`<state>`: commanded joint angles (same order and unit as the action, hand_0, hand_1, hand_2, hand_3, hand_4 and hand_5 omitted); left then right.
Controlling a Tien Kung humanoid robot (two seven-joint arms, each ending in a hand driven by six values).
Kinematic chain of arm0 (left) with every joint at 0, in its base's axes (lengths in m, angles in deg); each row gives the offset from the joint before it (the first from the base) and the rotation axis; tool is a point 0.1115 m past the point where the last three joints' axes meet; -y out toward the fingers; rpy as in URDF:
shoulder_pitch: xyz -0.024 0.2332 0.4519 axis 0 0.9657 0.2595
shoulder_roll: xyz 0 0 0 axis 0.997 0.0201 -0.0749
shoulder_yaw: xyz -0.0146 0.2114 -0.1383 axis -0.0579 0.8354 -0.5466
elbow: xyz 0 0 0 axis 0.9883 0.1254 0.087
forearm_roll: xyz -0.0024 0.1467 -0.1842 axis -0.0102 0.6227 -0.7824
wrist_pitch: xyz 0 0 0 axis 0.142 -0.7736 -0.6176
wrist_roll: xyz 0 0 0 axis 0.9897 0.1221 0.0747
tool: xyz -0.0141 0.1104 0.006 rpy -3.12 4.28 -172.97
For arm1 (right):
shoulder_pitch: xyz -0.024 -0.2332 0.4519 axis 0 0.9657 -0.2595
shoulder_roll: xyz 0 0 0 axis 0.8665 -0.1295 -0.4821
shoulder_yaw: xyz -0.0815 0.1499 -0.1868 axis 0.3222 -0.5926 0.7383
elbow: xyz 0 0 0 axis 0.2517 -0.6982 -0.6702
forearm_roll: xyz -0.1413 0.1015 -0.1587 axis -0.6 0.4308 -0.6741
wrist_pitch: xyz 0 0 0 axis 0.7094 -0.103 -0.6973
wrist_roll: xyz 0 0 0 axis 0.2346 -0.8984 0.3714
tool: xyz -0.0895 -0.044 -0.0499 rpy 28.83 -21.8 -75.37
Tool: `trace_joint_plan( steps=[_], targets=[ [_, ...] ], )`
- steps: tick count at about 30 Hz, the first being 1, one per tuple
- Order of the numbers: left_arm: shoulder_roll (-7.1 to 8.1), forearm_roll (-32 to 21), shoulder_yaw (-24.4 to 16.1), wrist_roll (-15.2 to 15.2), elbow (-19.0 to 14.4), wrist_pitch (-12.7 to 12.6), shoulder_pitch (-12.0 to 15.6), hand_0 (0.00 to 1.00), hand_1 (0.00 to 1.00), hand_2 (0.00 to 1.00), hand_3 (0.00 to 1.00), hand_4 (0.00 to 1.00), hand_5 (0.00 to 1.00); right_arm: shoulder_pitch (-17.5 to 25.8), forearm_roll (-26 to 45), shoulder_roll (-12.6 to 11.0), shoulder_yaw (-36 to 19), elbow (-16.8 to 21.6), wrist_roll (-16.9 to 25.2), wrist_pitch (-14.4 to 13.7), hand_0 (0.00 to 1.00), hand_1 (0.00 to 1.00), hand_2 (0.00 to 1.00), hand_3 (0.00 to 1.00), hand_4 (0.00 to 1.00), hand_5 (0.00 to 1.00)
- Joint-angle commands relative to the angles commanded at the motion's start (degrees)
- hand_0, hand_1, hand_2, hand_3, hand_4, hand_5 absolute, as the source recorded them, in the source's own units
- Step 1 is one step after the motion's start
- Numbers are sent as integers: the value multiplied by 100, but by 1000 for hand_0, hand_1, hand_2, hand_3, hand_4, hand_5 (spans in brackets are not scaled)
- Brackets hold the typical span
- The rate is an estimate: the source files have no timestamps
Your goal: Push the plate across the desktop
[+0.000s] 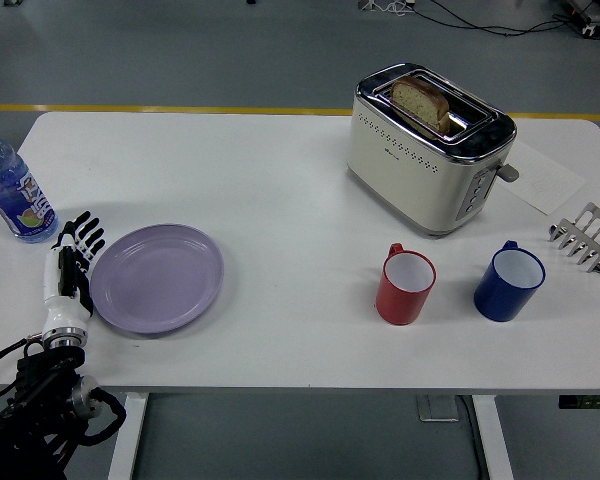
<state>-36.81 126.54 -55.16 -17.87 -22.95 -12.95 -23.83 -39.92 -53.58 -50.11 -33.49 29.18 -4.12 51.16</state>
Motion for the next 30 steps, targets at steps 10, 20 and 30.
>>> trace_joint_plan(
  steps=[10, 20, 30],
  targets=[
    [-200, -107, 229, 0, 41, 5, -162, 785, 802, 807, 767, 469, 998, 8, -29, -10, -18, 0, 6, 13, 638, 620, 655, 586, 371, 179],
    [-285, -275, 745, 0, -42, -8, -246, 784, 800, 806, 763, 460, 998, 47, 37, -13, 27, 0, 5, 11, 638, 620, 655, 585, 371, 178],
    [-351, -440, 1158, 0, -145, -15, -328, 781, 796, 803, 760, 460, 998, 79, 4, -24, 10, 0, 5, 21, 639, 620, 655, 585, 371, 178]
  ],
)
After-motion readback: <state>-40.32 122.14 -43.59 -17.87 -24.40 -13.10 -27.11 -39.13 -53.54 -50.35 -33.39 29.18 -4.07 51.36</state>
